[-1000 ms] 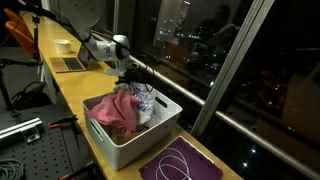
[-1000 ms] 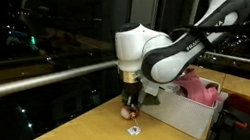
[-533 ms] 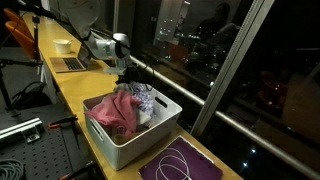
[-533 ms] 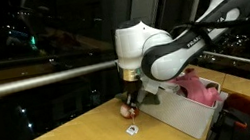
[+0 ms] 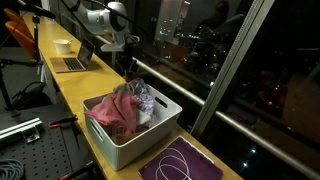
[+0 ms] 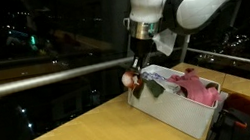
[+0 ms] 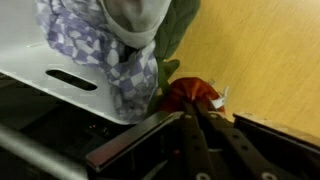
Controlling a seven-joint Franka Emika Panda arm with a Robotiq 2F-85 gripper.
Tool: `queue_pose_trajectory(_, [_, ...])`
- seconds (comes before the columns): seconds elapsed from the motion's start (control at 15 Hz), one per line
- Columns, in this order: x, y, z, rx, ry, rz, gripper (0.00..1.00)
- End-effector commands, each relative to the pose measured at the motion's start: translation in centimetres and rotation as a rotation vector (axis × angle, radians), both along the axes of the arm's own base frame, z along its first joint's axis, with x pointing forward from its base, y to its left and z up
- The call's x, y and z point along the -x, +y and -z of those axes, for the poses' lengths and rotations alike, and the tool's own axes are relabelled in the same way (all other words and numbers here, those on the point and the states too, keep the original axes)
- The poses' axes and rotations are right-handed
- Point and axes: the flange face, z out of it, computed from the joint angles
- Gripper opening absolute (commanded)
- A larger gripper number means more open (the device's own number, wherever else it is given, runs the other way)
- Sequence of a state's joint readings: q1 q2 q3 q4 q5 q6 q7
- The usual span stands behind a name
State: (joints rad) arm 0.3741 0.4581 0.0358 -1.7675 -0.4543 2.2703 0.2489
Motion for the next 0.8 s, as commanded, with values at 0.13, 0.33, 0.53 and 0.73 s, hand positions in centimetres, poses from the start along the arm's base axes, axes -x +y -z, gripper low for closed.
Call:
queue_pose_trajectory(0.13, [4.5,-5.4,-9.2,0.013,-0.076,0.058,0.01])
queue_pose_trajectory(0.33, [5.9,-8.6,-10.5,0.015,-0.085,0.093,0.01])
queue_pose_trajectory(0.53, [6.8,-10.7,-9.1,0.020,-0.067,0.125,0.01])
queue_pose_trajectory(0.73, [7.4,-12.4,-6.1,0.025,-0.034,0.142,0.01])
